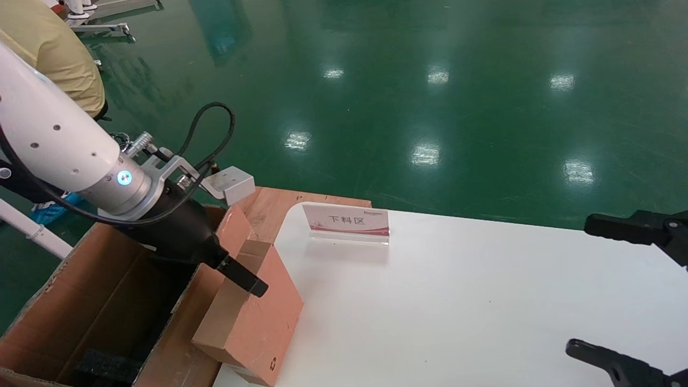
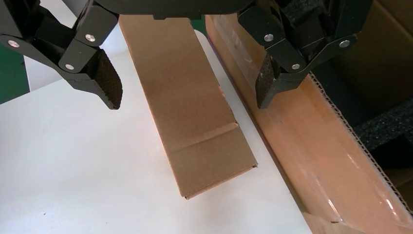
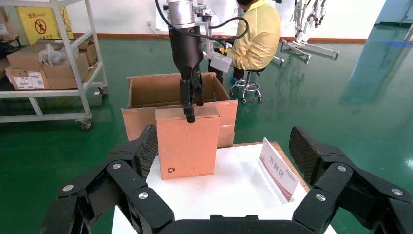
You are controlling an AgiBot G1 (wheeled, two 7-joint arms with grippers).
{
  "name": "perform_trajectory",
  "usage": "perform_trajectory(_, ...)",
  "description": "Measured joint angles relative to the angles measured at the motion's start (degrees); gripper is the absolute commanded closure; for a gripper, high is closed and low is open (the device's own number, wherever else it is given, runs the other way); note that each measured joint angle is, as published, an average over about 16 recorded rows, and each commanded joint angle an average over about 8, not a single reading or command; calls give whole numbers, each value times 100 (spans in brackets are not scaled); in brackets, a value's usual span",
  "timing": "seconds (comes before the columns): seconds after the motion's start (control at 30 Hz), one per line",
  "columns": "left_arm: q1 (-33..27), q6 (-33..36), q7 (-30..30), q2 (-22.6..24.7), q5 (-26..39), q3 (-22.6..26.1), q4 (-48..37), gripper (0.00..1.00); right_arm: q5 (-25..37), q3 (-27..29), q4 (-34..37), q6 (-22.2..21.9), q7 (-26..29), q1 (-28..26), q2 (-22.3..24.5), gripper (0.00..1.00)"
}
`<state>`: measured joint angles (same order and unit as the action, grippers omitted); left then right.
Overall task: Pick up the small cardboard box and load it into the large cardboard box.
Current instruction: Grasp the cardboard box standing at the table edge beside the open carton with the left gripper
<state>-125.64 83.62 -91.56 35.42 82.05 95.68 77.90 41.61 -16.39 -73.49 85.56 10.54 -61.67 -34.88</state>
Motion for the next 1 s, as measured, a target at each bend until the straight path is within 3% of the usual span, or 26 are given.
perform_trajectory(0.93, 285, 17, -45, -40, 77, 237, -8, 0, -7, -9, 1, -5, -5, -1, 4, 0)
perform_trajectory(1.0, 291, 18, -41, -36, 85, 244, -9, 20, -8, -9, 1, -6, -6, -1, 4, 25)
